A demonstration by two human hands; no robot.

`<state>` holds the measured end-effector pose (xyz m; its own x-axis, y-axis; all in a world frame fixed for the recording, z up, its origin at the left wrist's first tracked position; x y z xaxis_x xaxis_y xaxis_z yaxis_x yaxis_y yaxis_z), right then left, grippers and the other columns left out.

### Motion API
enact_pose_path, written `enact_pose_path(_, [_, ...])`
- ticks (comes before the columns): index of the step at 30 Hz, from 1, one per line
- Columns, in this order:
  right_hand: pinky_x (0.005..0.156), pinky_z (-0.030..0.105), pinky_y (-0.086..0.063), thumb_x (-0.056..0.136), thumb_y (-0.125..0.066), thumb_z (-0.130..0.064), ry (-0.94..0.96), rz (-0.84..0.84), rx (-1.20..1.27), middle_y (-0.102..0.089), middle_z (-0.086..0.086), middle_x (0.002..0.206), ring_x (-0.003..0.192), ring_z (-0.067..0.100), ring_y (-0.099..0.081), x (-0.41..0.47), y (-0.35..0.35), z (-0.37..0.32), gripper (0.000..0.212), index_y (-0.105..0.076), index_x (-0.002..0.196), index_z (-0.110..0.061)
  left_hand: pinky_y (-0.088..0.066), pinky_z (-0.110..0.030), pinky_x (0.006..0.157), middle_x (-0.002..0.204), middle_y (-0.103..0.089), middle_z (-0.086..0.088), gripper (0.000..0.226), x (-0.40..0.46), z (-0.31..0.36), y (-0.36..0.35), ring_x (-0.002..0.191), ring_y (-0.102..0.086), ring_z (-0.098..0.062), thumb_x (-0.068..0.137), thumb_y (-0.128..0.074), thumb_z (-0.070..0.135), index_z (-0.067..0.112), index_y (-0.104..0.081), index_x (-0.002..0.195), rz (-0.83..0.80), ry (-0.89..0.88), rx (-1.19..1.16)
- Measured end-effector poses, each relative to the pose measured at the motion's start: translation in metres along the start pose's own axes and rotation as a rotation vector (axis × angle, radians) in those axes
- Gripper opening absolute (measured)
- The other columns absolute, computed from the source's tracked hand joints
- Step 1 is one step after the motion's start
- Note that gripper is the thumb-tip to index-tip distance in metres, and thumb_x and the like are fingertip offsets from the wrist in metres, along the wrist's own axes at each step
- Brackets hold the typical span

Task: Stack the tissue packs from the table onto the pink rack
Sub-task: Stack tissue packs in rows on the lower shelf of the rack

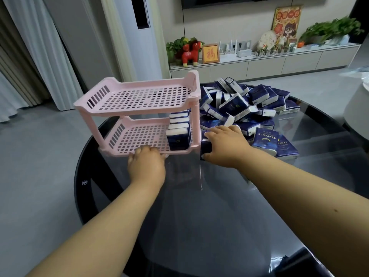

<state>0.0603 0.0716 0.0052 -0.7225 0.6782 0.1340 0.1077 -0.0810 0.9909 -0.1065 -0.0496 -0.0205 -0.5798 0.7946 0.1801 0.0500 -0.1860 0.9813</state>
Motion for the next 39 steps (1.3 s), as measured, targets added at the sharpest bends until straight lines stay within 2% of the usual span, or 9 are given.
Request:
enact_pose_path(6, [0.092,0.038,-0.022,0.077,-0.047,-0.066,-0.04,-0.059,-0.014,-0.063,-0.003,0.11,0.109,0.021,-0.052,0.009,-0.002,0.006,0.053,-0.056,0.114,-0.029,-0.037,-0.042,0.098,0.122,-0.055,-0.013,0.038,0.02,-0.004,0.003,0.117,-0.047,-0.032,0.1,-0.045,0.035,0.008,-0.062,0.121,-0.012,0.074,0.042])
enact_pose_path(12, [0.099,0.038,-0.026,0.078,-0.053,-0.062,0.023,-0.081,0.074,-0.057,-0.007,0.125,0.119,0.018,-0.046,-0.015,0.006,0.002,0.059,-0.05,0.13,-0.036,-0.04,-0.041,0.092,0.123,-0.053,-0.012,0.034,0.029,-0.005,0.004,0.118,-0.047,-0.032,0.098,-0.05,0.028,0.009,-0.059,0.125,-0.058,0.164,0.084])
enact_pose_path(19, [0.1,0.035,-0.037,0.082,-0.057,-0.056,0.124,-0.135,0.253,-0.054,-0.009,0.13,0.12,0.017,-0.043,-0.06,0.018,-0.015,0.054,-0.051,0.131,-0.034,-0.041,-0.043,0.093,0.123,-0.053,-0.013,0.037,0.015,-0.003,0.01,0.116,-0.047,-0.033,0.098,-0.049,0.033,0.008,-0.06,0.123,-0.054,0.171,0.054])
enact_pose_path(23, [0.097,0.023,-0.033,0.086,-0.057,-0.053,0.075,-0.141,0.47,-0.05,-0.012,0.133,0.125,0.01,-0.041,-0.082,0.039,-0.01,0.054,-0.047,0.135,-0.033,-0.036,-0.044,0.098,0.128,-0.051,-0.015,0.044,-0.01,0.02,0.025,0.119,-0.041,-0.033,0.096,-0.049,0.04,0.006,-0.058,0.124,0.137,0.124,-0.096])
enact_pose_path(25, [0.099,0.025,-0.032,0.087,-0.056,-0.053,0.013,-0.091,0.507,-0.048,-0.01,0.135,0.128,0.01,-0.04,-0.091,0.047,-0.001,0.053,-0.047,0.136,-0.035,-0.036,-0.041,0.097,0.125,-0.052,-0.013,0.045,-0.026,0.039,0.029,0.119,-0.041,-0.031,0.095,-0.049,0.045,0.009,-0.06,0.119,0.191,0.046,-0.254])
enact_pose_path(29, [0.087,0.026,-0.036,0.089,-0.052,-0.05,-0.192,0.066,0.623,-0.056,-0.01,0.123,0.117,0.012,-0.048,-0.105,0.05,0.028,0.042,-0.056,0.126,-0.03,-0.037,-0.034,0.103,0.132,-0.052,-0.007,0.054,-0.048,0.069,0.022,0.123,-0.046,-0.023,0.094,-0.045,0.055,0.014,-0.06,0.126,-0.01,-0.053,-0.705])
enact_pose_path(31, [0.091,0.031,-0.038,0.09,-0.05,-0.05,-0.262,0.082,0.513,-0.058,-0.003,0.125,0.117,0.017,-0.048,-0.113,0.046,0.04,0.043,-0.058,0.123,-0.025,-0.031,-0.032,0.11,0.144,-0.045,-0.002,0.059,-0.059,0.08,0.019,0.133,-0.041,-0.019,0.092,-0.048,0.056,0.02,-0.05,0.139,-0.143,-0.098,-0.867])
enact_pose_path(34, [0.105,0.041,-0.033,0.09,-0.046,-0.052,-0.31,-0.043,0.383,-0.05,0.0,0.134,0.126,0.024,-0.039,-0.122,0.033,0.042,0.046,-0.053,0.13,-0.029,-0.028,-0.033,0.115,0.152,-0.034,0.006,0.07,-0.07,0.091,0.016,0.138,-0.035,-0.013,0.088,-0.058,0.055,0.027,-0.037,0.148,-0.292,-0.188,-0.9])
enact_pose_path(39, [0.106,0.027,-0.025,0.097,-0.045,-0.03,-0.19,-0.207,0.615,-0.036,0.0,0.143,0.134,0.02,-0.03,-0.131,0.024,0.015,0.037,-0.05,0.133,-0.023,-0.031,-0.036,0.115,0.15,-0.038,0.006,0.059,-0.078,0.086,0.014,0.137,-0.036,-0.014,0.087,-0.061,0.051,0.028,-0.049,0.14,-0.289,-0.28,-0.777])
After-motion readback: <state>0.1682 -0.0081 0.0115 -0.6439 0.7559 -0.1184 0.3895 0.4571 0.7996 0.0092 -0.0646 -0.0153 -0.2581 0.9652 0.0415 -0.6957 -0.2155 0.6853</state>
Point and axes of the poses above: each hand's wrist, its own x-axis towards the middle knuckle, its own y-axis out of the back of the hand, z = x × y, the point moved 2 cm from there along x, towards the middle knuckle
